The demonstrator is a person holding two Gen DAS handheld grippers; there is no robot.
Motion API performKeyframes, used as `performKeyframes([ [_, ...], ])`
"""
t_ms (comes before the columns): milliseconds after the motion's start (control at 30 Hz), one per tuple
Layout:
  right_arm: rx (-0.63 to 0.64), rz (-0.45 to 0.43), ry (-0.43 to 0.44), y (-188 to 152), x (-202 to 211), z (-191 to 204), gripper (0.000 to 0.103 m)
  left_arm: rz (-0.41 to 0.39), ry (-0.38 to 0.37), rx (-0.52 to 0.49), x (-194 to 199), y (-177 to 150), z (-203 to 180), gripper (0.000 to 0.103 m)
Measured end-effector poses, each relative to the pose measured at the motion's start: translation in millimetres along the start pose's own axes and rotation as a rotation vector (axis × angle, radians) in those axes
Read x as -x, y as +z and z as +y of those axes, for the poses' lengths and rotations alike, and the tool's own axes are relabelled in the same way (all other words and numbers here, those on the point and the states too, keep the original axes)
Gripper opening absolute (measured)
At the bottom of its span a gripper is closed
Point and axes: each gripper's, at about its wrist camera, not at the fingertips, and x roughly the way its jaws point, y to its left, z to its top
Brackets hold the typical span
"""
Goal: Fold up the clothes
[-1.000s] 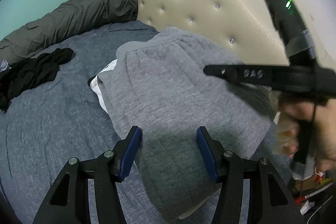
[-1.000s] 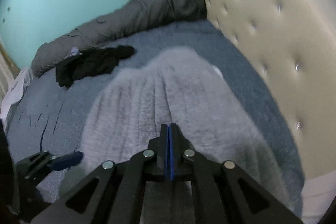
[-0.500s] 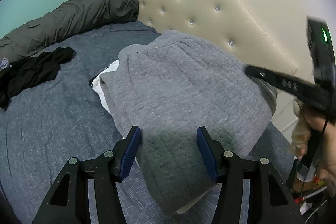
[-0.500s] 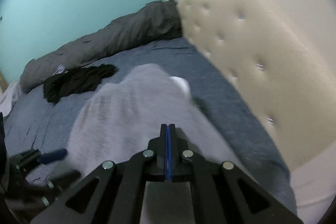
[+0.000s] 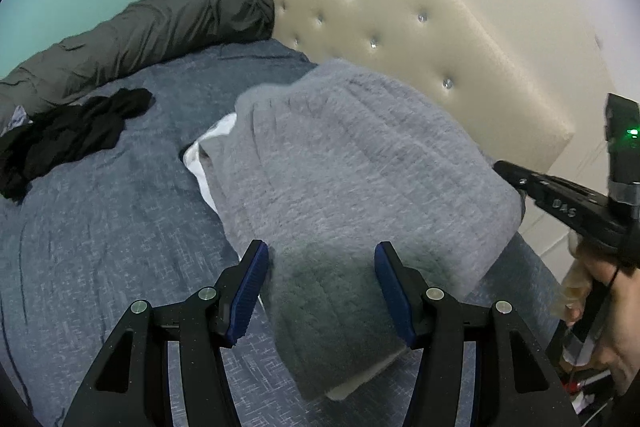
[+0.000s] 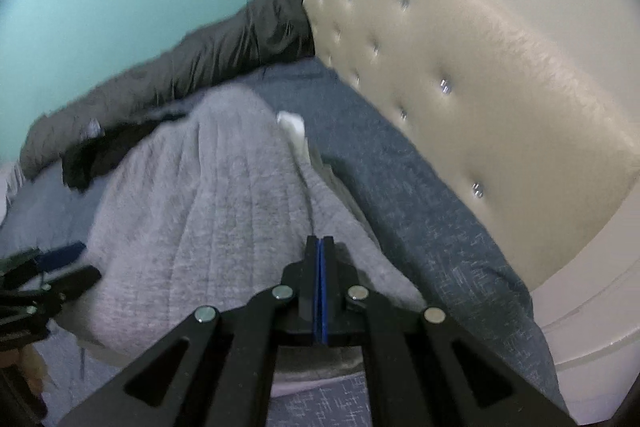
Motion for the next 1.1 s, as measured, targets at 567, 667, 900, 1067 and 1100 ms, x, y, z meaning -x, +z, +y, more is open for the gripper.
performKeyframes([
  [567,0.002,-0.046,0.011,-5,79,16,0.0,-0.057,-0.019,0.02,81,-5,-9,0.059],
  [667,0.003,-0.049,0.014,-8,92,21,0.0,-0.066,-0.019,0.026,92,-8,-8,0.059],
  [900,-0.006,-0.065,0.024,-19,122,32,0.0,-0.075,-0.03,0.024,117,-21,-8,0.059],
  [1067,-0.003,-0.071,0.032,-30,142,41,0.0,-0.082,-0.029,0.027,132,-29,-7,0.059],
  [1100,-0.002,-0.074,0.033,-32,147,43,0.0,-0.085,-0.028,0.025,135,-31,-7,0.059],
])
